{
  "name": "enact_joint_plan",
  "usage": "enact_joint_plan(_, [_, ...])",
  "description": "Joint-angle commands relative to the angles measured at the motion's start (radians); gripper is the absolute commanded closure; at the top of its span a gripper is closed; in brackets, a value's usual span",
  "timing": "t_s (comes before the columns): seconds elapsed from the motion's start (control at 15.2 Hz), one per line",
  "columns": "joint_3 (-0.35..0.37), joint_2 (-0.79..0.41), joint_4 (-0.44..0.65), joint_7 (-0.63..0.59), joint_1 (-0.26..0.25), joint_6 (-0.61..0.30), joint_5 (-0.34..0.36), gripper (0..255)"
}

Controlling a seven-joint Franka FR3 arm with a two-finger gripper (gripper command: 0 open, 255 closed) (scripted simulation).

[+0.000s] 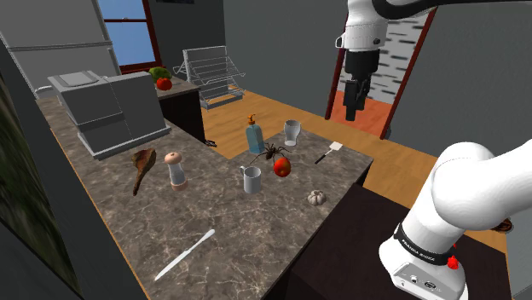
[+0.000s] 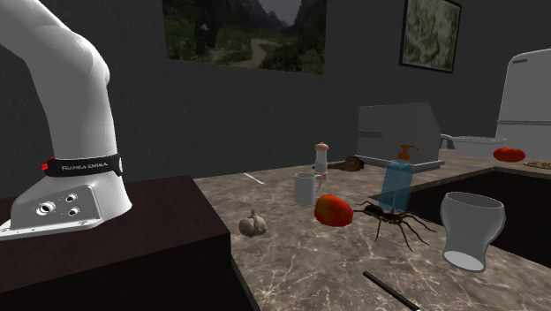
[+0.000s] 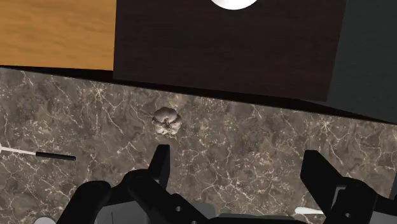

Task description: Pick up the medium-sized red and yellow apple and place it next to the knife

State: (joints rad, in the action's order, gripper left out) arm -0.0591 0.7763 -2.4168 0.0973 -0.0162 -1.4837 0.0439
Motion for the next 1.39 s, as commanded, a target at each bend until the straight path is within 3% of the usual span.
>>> enact_joint_plan(0.0, [0.000, 0.000, 0.000, 0.000, 0.000, 0.000, 0.000, 0])
enact_joint_plan(0.66, [0.007, -0.384, 0.075, -0.205, 0.053, -0.262, -0.057, 0])
enact_joint_plan(1.32, [-0.025, -0.781, 0.266, -0.364, 0.096, -0.428, -0.117, 0])
